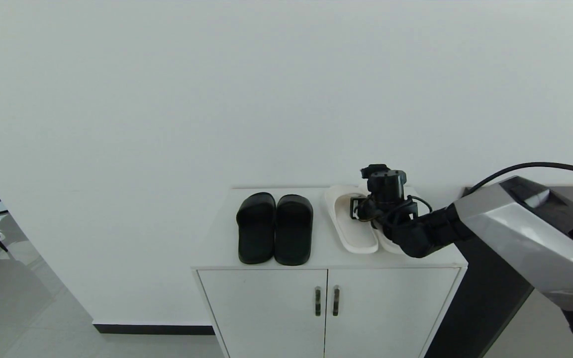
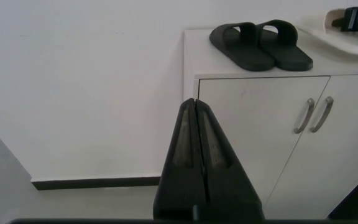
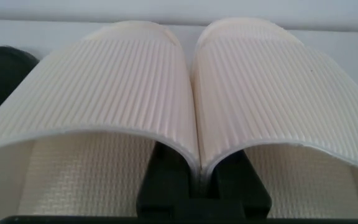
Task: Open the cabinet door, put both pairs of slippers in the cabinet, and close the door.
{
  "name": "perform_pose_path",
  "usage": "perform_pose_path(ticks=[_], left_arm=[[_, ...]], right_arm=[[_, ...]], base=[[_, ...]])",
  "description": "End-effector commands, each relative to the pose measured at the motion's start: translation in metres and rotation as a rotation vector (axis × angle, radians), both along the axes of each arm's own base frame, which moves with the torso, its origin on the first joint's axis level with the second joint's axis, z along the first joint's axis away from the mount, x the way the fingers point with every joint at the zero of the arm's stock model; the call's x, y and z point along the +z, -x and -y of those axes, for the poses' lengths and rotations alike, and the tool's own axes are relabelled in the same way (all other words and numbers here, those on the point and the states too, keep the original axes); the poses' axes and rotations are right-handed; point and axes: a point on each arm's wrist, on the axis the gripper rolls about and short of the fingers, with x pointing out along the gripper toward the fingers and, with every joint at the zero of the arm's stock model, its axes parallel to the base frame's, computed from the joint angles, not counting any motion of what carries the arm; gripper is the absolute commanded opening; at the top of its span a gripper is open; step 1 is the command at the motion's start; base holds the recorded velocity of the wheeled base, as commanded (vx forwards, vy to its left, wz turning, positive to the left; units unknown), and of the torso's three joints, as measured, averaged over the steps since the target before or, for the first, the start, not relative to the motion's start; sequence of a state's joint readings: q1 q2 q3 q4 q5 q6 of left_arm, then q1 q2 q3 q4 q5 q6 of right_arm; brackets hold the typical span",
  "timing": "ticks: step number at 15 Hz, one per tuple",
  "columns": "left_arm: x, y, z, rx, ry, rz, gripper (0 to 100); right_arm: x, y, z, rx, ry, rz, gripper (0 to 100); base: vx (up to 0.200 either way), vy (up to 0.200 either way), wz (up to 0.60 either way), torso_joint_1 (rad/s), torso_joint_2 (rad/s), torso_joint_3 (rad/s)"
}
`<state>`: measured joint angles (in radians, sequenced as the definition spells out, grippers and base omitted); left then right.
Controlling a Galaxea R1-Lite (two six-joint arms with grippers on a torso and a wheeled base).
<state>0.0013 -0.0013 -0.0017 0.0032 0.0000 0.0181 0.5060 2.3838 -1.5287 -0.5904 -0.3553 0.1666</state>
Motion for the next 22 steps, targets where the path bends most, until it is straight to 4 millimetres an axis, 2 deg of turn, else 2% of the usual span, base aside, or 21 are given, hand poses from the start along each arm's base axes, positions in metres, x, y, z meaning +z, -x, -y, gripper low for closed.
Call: perform_pose_path(ticks=[1,3,4,7,10,13,19,22], left_arm=[[0.0,0.0,0.0,0.0,0.001,-0.001,0],[0.0,0.0,0.0,0.0,0.003,-0.003,0],[0.0,0.0,0.0,0.0,0.003,-0.001,0],[0.0,0.0,0.0,0.0,0.001,-0.001,0],[0.0,0.0,0.0,-0.001,0.001,-0.003,0],[0.0,0.0,0.0,-0.001,0.001,-0.001,0],[0.0,0.0,0.0,-0.003,0.009,-0.003,0],[0.0,0.0,0.0,-0.003,0.009,-0.003,0]], right_arm=[[0.049,0.039,-0.003,0.061,-0.032,0.047,0],[0.069,0.078,0.0,0.14,-0.043,0.039,0],[0.079,0.112,0.006,0.23,-0.056,0.015,0],[0.076,0.171,0.021,0.386,-0.048,-0.06,0],[0.069,0.21,0.031,0.515,-0.063,-0.08,0],[0.064,0.218,0.034,0.568,-0.072,-0.086,0],[0.058,0.228,0.027,0.611,-0.062,-0.108,0],[0.054,0.232,0.028,0.619,-0.062,-0.11,0]], base=[[0.0,0.0,0.0,0.0,0.0,0.0],[0.0,0.0,0.0,0.0,0.0,0.0],[0.0,0.0,0.0,0.0,0.0,0.0],[0.0,0.0,0.0,0.0,0.0,0.0],[0.0,0.0,0.0,0.0,0.0,0.0],[0.0,0.0,0.0,0.0,0.0,0.0],[-0.2,0.0,0.0,0.002,0.0,0.002],[0.0,0.0,0.0,0.0,0.0,0.0]])
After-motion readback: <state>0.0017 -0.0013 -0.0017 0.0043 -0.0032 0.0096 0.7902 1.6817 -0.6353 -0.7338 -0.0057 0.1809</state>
